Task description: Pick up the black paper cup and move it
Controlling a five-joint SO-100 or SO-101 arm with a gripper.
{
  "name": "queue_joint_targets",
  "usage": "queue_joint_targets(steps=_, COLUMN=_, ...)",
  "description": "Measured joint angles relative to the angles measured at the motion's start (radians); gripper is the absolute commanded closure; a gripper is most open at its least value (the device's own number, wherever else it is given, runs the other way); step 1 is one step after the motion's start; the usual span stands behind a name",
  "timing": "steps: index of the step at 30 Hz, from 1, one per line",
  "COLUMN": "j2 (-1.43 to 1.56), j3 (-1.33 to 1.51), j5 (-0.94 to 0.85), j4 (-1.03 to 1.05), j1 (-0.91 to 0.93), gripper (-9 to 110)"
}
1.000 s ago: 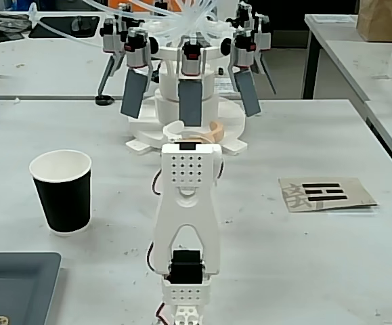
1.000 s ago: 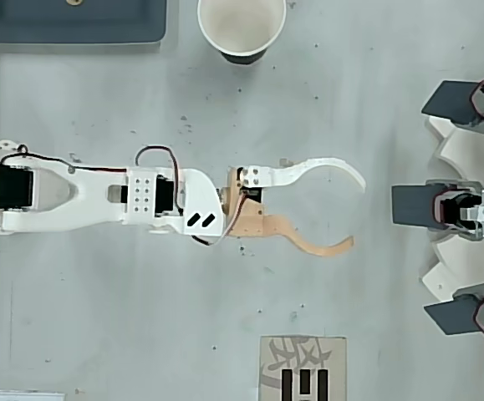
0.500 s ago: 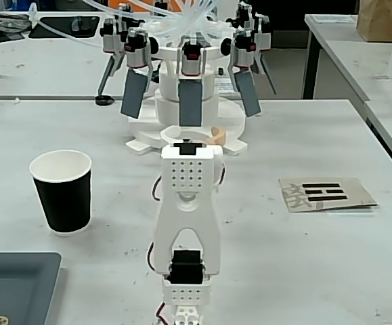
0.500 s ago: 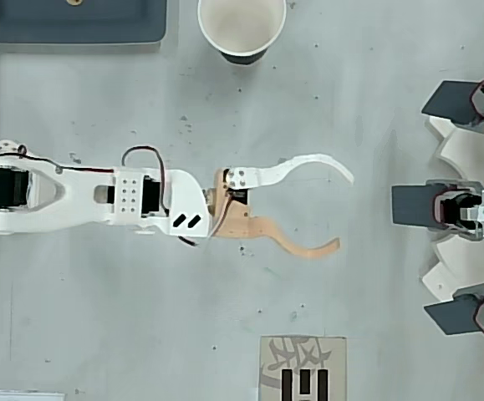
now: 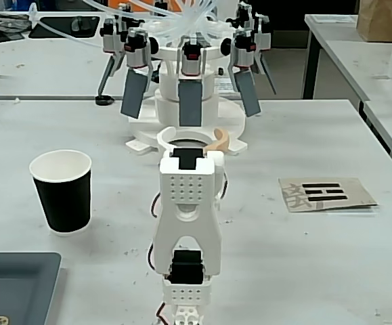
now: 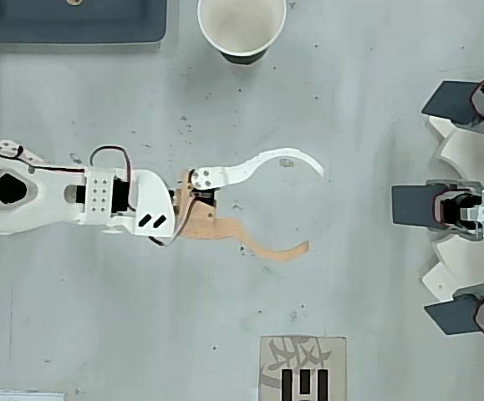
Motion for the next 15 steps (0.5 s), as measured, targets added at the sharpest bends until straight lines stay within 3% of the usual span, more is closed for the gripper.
queue_joint_targets(steps=15, j2=0.078, j3=0.322, j5=0.074, j4=-0.304, j1=0.002, gripper=72)
